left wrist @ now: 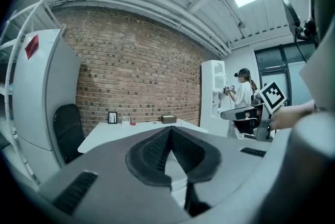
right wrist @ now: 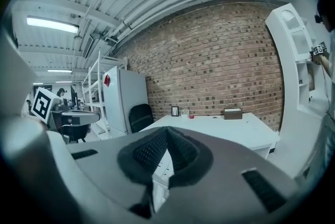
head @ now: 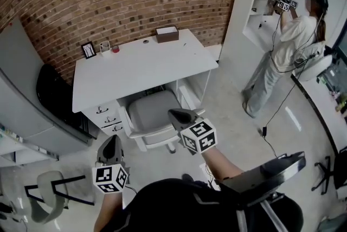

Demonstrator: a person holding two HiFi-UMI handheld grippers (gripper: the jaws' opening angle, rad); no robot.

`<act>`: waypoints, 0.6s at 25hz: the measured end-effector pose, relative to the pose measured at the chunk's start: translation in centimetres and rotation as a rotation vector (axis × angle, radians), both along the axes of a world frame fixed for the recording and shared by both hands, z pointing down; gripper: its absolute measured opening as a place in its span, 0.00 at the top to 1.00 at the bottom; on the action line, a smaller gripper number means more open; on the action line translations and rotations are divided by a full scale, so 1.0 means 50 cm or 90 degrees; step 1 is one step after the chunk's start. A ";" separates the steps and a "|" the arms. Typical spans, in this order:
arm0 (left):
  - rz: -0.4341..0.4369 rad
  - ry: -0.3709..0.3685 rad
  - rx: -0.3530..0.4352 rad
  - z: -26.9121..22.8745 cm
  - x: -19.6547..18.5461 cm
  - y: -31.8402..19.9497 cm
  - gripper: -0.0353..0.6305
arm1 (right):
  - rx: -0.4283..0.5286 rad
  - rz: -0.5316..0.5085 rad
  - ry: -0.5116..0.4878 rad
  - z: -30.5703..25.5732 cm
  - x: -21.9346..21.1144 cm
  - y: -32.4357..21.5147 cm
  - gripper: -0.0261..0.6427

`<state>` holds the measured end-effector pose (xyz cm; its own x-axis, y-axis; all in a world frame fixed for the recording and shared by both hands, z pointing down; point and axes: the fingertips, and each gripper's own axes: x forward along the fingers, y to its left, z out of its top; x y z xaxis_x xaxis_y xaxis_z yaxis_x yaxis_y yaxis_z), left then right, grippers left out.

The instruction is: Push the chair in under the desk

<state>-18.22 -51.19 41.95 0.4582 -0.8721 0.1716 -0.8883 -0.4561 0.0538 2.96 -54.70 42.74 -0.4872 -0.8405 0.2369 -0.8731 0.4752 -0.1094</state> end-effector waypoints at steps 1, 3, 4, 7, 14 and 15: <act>-0.001 -0.003 0.005 -0.005 -0.001 0.001 0.94 | 0.000 0.003 -0.001 -0.003 0.001 -0.001 0.95; -0.004 -0.005 0.012 -0.013 -0.003 0.003 0.94 | 0.006 0.002 0.001 -0.011 0.000 0.001 0.95; -0.006 -0.005 0.015 -0.016 -0.004 0.004 0.94 | 0.011 -0.001 0.003 -0.016 -0.002 0.003 0.95; -0.001 0.000 0.015 -0.018 -0.002 0.007 0.94 | 0.025 0.000 0.003 -0.029 -0.006 0.007 0.95; 0.004 0.002 0.017 -0.023 0.015 0.008 0.94 | 0.029 0.011 0.007 -0.035 0.004 0.009 0.95; 0.005 0.002 0.017 -0.023 0.016 0.008 0.94 | 0.027 0.012 0.007 -0.034 0.006 0.010 0.95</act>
